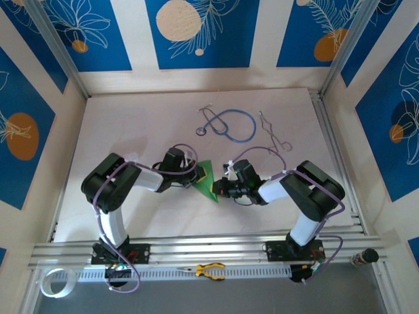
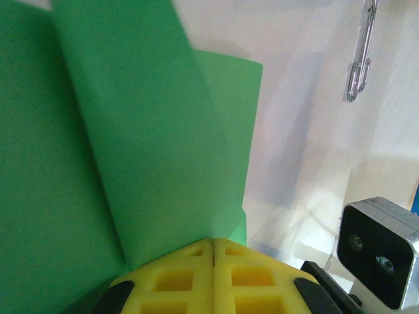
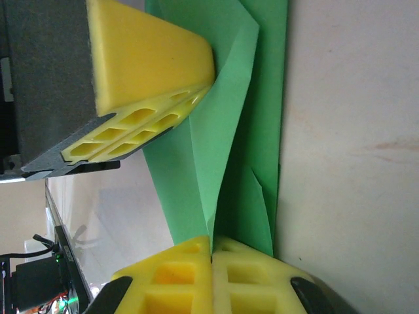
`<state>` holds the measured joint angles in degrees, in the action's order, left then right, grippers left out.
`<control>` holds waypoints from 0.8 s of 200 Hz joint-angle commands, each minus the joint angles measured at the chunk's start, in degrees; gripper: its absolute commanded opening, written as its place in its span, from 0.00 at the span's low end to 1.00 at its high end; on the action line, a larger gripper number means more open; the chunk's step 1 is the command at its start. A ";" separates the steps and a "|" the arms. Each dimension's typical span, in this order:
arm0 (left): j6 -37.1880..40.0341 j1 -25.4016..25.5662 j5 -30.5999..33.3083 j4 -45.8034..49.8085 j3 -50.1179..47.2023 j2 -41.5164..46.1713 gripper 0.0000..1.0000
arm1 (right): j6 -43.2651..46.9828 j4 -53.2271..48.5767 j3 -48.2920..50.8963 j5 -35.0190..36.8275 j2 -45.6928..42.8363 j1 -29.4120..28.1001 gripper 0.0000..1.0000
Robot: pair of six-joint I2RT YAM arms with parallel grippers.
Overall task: Fold a paper plane with a square sheet of paper (pick it up from the middle)
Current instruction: Fourth fold the wing at the center of the table.
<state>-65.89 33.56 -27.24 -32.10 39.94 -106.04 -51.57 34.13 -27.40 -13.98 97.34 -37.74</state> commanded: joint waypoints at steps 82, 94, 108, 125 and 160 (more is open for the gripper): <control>3.27 0.51 -1.32 6.40 1.98 -1.71 0.01 | -0.06 -7.91 -0.57 0.14 -0.49 0.03 0.07; 3.34 0.45 -1.25 6.65 1.98 -1.75 0.01 | 0.40 -9.47 -0.97 -0.71 -1.69 -0.06 0.09; 3.46 0.44 -1.04 6.70 1.74 -1.71 0.01 | 0.91 -11.83 -1.43 -1.69 -2.92 -0.32 0.12; 3.45 0.39 -0.88 6.72 1.63 -1.80 0.01 | 1.16 -13.75 -1.68 -3.17 -4.02 -0.60 0.15; 3.33 0.41 -0.97 6.58 1.59 -1.82 0.00 | 1.40 -15.91 -1.26 -4.71 -5.21 -1.14 0.16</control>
<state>-63.94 33.56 -28.10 -28.93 41.34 -106.37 -51.11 23.77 -28.77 -15.59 93.49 -38.09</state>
